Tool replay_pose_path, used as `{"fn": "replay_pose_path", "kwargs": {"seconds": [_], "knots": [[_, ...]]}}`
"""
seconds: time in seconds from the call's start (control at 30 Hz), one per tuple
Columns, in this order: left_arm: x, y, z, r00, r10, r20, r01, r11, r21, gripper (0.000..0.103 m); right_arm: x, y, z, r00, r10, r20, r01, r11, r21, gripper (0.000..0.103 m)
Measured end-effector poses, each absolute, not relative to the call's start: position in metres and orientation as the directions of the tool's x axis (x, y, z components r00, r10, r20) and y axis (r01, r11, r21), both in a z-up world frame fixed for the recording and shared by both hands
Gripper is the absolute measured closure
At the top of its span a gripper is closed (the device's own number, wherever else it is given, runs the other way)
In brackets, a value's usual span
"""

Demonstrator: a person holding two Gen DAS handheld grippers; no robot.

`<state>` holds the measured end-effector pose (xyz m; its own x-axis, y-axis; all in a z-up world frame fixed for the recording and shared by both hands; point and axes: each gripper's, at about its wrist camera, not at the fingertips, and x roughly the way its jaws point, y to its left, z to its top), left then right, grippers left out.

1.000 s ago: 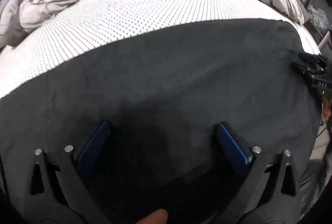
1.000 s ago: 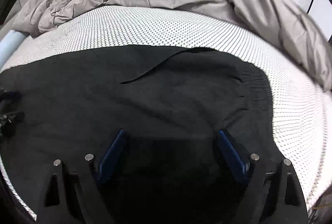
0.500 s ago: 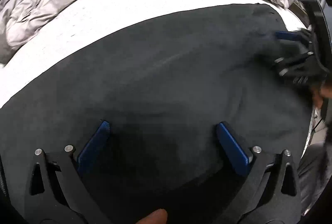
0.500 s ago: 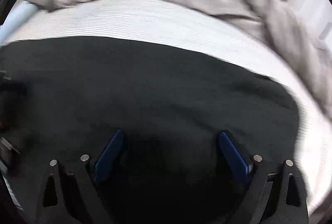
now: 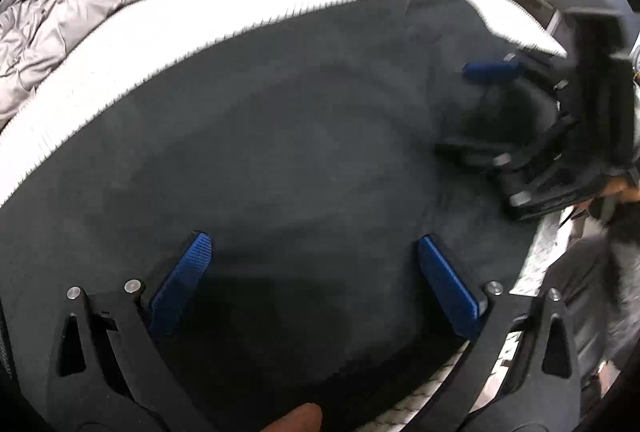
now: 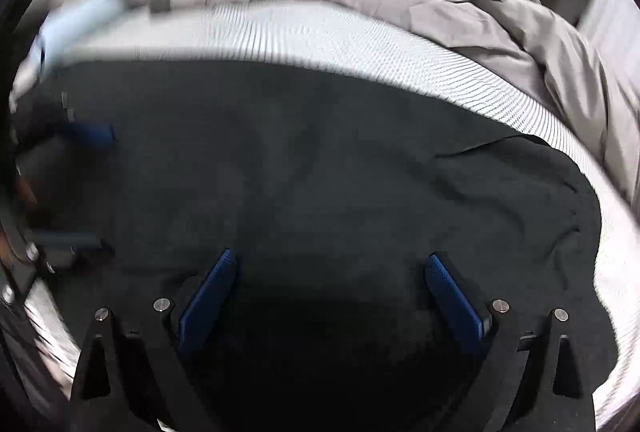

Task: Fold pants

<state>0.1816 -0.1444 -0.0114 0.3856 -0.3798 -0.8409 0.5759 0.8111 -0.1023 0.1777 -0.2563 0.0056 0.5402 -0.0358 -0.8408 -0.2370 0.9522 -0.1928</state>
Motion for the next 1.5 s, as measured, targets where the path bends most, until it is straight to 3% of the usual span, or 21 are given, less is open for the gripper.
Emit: {"fn": "replay_pose_path", "kwargs": {"seconds": [0.1, 0.23, 0.33, 0.4, 0.5, 0.6, 0.7, 0.77, 0.9, 0.97, 1.03, 1.1, 1.23, 1.33, 1.5], "knots": [[0.177, -0.134, -0.008, 0.390, -0.401, -0.829, 0.571, 0.811, -0.124, 0.000, 0.166, -0.288, 0.013, 0.543, -0.072, -0.836, -0.170, 0.966, -0.194, 0.006], [0.175, -0.119, -0.007, 0.399, -0.397, -0.827, 0.558, 0.820, -0.124, 0.000, 0.147, -0.367, 0.021, 0.516, -0.348, -0.783, 0.107, 0.933, -0.344, 0.004], [0.173, -0.123, 0.000, 0.407, -0.396, -0.823, 0.544, 0.829, -0.130, 0.001, 0.138, -0.398, 0.029, 0.520, -0.300, -0.800, 0.203, 0.953, -0.225, 0.004], [0.170, -0.126, 0.010, 0.422, -0.434, -0.796, 0.558, 0.816, -0.149, 0.001, 0.142, -0.389, 0.034, 0.538, -0.289, -0.792, 0.178, 0.957, -0.228, 0.004], [0.159, -0.147, 0.022, 0.397, -0.515, -0.760, 0.617, 0.763, -0.195, 0.001, 0.142, -0.344, 0.042, 0.593, -0.157, -0.789, 0.041, 0.985, -0.166, 0.004], [0.155, -0.173, 0.008, 0.338, -0.503, -0.795, 0.659, 0.730, -0.181, 0.001, 0.152, -0.294, 0.032, 0.582, -0.013, -0.813, -0.137, 0.984, -0.114, 0.004], [0.155, -0.182, -0.006, 0.337, -0.453, -0.826, 0.655, 0.742, -0.140, 0.000, 0.155, -0.267, 0.009, 0.537, -0.063, -0.841, -0.243, 0.943, -0.226, 0.004], [0.155, -0.182, -0.005, 0.337, -0.468, -0.817, 0.659, 0.737, -0.150, 0.000, 0.154, -0.284, 0.006, 0.515, -0.062, -0.855, -0.243, 0.946, -0.215, 0.004], [0.156, -0.175, -0.006, 0.331, -0.477, -0.814, 0.651, 0.740, -0.169, 0.000, 0.137, -0.369, 0.024, 0.519, -0.252, -0.817, -0.009, 0.954, -0.300, 0.004], [0.156, -0.173, -0.007, 0.329, -0.477, -0.815, 0.653, 0.738, -0.168, 0.000, 0.129, -0.434, 0.028, 0.470, -0.366, -0.803, 0.220, 0.930, -0.295, 0.004], [0.159, -0.175, -0.007, 0.329, -0.472, -0.818, 0.650, 0.742, -0.167, 0.000, 0.120, -0.472, 0.028, 0.450, -0.357, -0.819, 0.351, 0.913, -0.206, 0.004], [0.163, -0.176, -0.007, 0.331, -0.464, -0.822, 0.645, 0.747, -0.162, 0.000, 0.113, -0.494, 0.025, 0.462, -0.256, -0.849, 0.405, 0.913, -0.055, 0.004], [0.164, -0.179, 0.004, 0.357, -0.483, -0.799, 0.620, 0.763, -0.184, 0.000, 0.110, -0.489, 0.036, 0.495, -0.259, -0.829, 0.405, 0.913, -0.043, 0.004], [0.170, -0.182, 0.006, 0.365, -0.505, -0.782, 0.589, 0.776, -0.226, 0.000, 0.094, -0.502, 0.046, 0.595, -0.077, -0.800, 0.406, 0.888, 0.216, 0.005], [0.174, -0.196, -0.005, 0.364, -0.457, -0.812, 0.589, 0.788, -0.179, 0.000, 0.085, -0.527, 0.018, 0.636, 0.149, -0.757, 0.430, 0.746, 0.508, 0.021]]}}
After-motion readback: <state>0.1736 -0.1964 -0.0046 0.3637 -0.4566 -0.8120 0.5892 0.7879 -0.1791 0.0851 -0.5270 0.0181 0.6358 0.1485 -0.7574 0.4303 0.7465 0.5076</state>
